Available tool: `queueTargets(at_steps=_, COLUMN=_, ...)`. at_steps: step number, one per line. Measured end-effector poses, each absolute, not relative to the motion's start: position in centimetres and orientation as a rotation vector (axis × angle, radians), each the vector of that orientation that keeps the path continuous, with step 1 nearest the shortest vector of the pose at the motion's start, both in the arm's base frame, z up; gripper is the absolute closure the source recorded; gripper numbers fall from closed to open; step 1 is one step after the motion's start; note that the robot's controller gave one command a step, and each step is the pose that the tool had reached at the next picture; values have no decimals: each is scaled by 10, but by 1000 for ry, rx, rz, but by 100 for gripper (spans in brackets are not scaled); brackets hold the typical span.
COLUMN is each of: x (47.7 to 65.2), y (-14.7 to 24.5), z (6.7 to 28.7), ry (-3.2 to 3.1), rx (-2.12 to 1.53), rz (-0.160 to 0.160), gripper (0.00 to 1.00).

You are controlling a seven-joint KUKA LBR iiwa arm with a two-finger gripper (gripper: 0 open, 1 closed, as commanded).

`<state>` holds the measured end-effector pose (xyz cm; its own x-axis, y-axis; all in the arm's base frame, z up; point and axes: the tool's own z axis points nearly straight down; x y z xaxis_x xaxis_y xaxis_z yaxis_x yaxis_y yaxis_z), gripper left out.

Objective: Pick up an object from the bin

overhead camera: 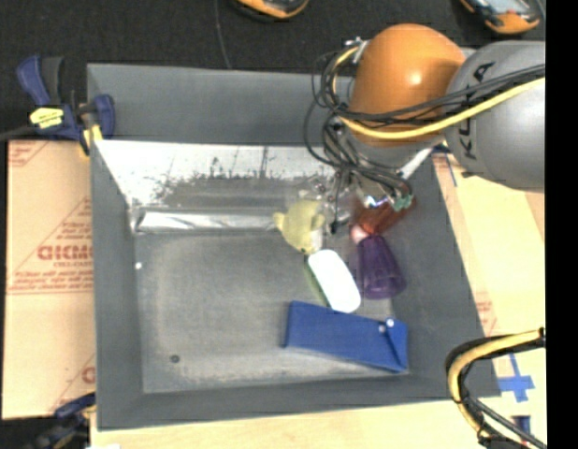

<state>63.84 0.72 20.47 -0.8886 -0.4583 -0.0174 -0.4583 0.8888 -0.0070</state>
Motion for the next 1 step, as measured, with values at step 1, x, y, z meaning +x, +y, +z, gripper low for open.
queueTargets(at_steps=1, x=639, y=7, z=213, ry=3034, rx=-732, rz=-4, gripper=100)
